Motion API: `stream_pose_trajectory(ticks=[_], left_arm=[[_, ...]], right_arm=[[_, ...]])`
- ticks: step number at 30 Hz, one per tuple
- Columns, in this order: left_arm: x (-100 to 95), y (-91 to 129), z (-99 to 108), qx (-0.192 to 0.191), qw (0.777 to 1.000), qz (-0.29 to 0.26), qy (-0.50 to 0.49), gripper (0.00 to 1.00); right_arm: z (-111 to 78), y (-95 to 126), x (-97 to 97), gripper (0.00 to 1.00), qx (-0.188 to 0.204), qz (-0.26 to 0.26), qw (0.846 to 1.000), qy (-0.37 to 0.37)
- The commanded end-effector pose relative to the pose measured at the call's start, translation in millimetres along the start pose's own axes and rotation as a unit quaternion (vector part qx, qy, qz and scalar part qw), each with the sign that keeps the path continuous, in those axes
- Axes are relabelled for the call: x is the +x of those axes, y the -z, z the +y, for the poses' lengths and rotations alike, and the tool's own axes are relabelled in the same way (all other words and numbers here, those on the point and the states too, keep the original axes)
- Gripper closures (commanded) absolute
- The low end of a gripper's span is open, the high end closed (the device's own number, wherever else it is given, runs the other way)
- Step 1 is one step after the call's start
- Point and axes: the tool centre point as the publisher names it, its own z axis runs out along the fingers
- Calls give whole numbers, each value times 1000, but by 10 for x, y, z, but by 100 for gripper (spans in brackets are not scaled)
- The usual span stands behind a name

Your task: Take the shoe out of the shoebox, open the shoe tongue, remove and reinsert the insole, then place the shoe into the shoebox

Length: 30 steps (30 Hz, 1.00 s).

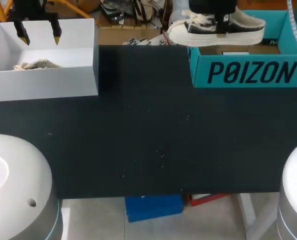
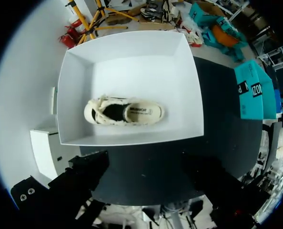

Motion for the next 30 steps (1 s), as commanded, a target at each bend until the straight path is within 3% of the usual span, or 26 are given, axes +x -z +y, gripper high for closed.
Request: stream_pose_trajectory(ticks=[1, 8, 12, 20, 30], left_arm=[[2, 6, 1, -1, 1000, -1, 0, 0], [2, 6, 1, -1, 1000, -1, 0, 0], [2, 6, 1, -1, 1000, -1, 0, 0], [2, 6, 1, -1, 1000, -1, 0, 0], [2, 6, 1, -1, 1000, -1, 0, 0]], right_arm=[[143, 111, 832, 100, -16, -143, 990, 4], [538, -250, 1391, 100, -38, -124, 991, 23], [698, -433, 1606, 100, -47, -115, 992, 34], [907, -796, 1798, 100, -53, -94, 992, 58], [1174, -1300, 1870, 100, -55, -46, 994, 86]])
